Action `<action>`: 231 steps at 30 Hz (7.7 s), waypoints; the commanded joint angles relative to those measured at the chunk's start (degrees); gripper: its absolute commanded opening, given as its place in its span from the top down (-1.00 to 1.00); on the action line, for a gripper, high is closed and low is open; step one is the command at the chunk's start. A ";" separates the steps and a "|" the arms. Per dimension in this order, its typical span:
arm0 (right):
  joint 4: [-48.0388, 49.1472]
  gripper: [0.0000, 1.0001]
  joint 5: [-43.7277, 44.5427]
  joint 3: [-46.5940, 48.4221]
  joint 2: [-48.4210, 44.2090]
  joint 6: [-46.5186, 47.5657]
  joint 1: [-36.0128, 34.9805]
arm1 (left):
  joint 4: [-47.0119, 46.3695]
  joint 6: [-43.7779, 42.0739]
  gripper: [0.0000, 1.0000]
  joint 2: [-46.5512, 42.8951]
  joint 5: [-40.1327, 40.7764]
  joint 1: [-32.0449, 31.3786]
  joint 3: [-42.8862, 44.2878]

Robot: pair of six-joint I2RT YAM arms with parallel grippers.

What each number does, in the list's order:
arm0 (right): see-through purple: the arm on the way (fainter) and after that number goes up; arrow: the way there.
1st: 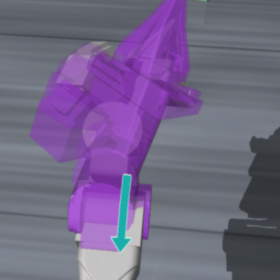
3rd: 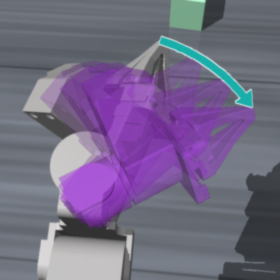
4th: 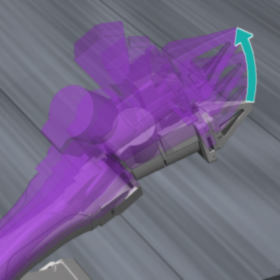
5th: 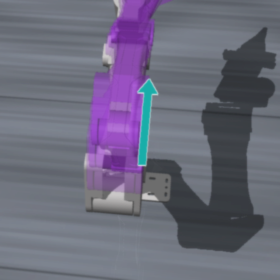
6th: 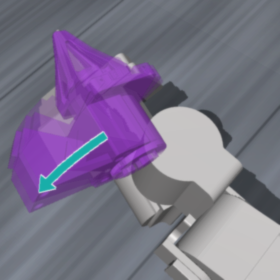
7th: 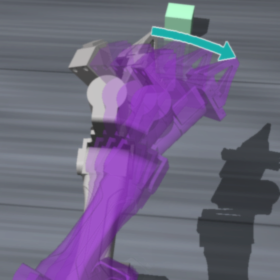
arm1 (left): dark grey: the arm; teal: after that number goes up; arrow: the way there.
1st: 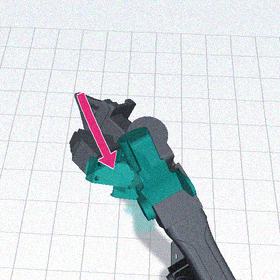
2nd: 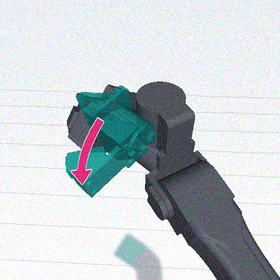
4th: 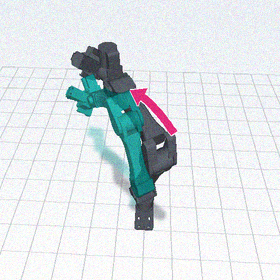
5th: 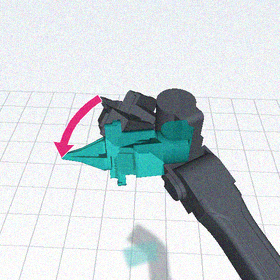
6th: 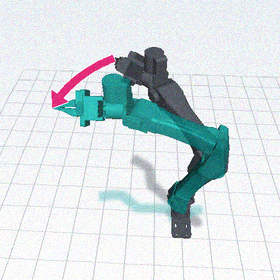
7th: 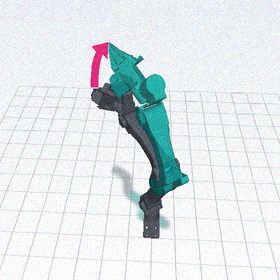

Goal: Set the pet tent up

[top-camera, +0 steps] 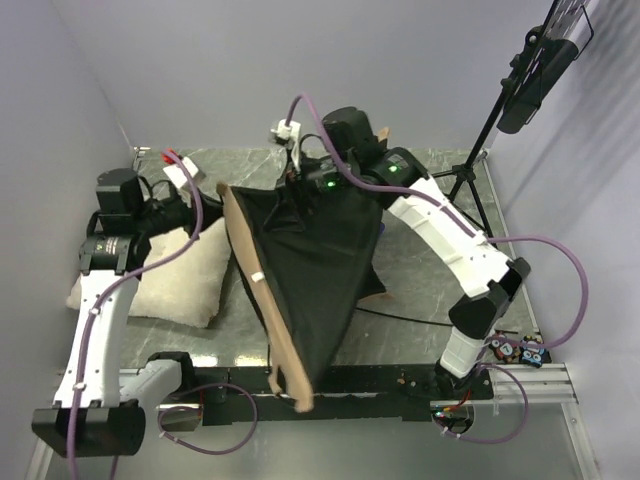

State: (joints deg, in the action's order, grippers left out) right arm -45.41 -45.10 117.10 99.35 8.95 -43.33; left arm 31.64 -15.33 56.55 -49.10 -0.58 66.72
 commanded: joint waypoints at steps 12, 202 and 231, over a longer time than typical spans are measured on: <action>-2.04 -1.00 6.16 -21.46 -24.81 6.68 6.94 | -12.13 8.12 0.99 9.80 0.66 19.74 -2.38; 37.32 -0.58 7.38 -28.94 -37.73 3.35 0.88 | -15.19 9.08 0.99 6.37 -10.13 -16.84 -2.11; 23.62 0.29 3.78 -46.23 -53.02 12.40 -7.20 | -31.20 32.64 0.99 15.33 -26.47 -0.57 2.53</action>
State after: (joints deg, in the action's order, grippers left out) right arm -17.80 -40.27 78.13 51.03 19.14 -50.02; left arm 6.66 10.52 70.61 -69.41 -3.51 65.78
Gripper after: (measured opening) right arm 0.373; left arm 0.022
